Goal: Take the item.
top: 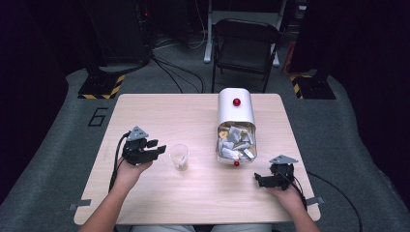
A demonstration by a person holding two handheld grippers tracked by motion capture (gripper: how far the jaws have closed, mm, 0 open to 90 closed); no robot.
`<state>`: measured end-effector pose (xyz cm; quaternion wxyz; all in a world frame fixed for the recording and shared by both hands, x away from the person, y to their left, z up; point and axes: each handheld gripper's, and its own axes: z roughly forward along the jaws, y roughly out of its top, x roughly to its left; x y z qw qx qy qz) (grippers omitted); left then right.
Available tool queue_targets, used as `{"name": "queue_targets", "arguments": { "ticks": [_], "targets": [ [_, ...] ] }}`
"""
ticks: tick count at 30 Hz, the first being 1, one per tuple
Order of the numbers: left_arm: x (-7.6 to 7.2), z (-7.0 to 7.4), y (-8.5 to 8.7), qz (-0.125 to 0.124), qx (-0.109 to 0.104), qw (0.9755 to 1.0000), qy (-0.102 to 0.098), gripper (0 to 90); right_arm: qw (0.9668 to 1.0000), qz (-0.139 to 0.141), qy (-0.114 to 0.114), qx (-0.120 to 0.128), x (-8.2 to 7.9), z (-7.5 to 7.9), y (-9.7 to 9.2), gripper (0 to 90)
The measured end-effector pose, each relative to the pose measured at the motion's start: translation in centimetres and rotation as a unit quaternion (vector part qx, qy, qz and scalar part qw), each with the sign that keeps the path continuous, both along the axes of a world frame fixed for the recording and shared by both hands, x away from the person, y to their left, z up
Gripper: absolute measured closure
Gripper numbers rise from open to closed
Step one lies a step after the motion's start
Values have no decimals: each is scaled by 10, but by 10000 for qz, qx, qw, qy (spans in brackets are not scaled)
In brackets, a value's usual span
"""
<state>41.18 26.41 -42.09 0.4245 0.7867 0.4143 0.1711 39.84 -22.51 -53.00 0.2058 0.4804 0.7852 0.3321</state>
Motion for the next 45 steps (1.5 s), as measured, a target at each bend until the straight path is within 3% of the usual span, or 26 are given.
{"name": "queue_targets", "arguments": {
  "ticks": [14, 23, 37, 45],
  "targets": [
    [-5, -19, 18, 307, -84, 9995, 57, 468, 10000, -1, 0, -1, 0, 0, 0, 0],
    [-6, -28, 21, 269, -85, 9996, 74, 462, 10000, -1, 2, -1, 0, 0, 0, 0],
    [-7, -41, 28, 407, -60, 9991, 135, 445, 10000, -3, 2, 1, 0, 0, 0, 0],
    [-6, -44, 29, 251, -129, 9993, 248, 441, 10000, -2, 2, 1, 0, 0, 0, 0]
  ]
}}
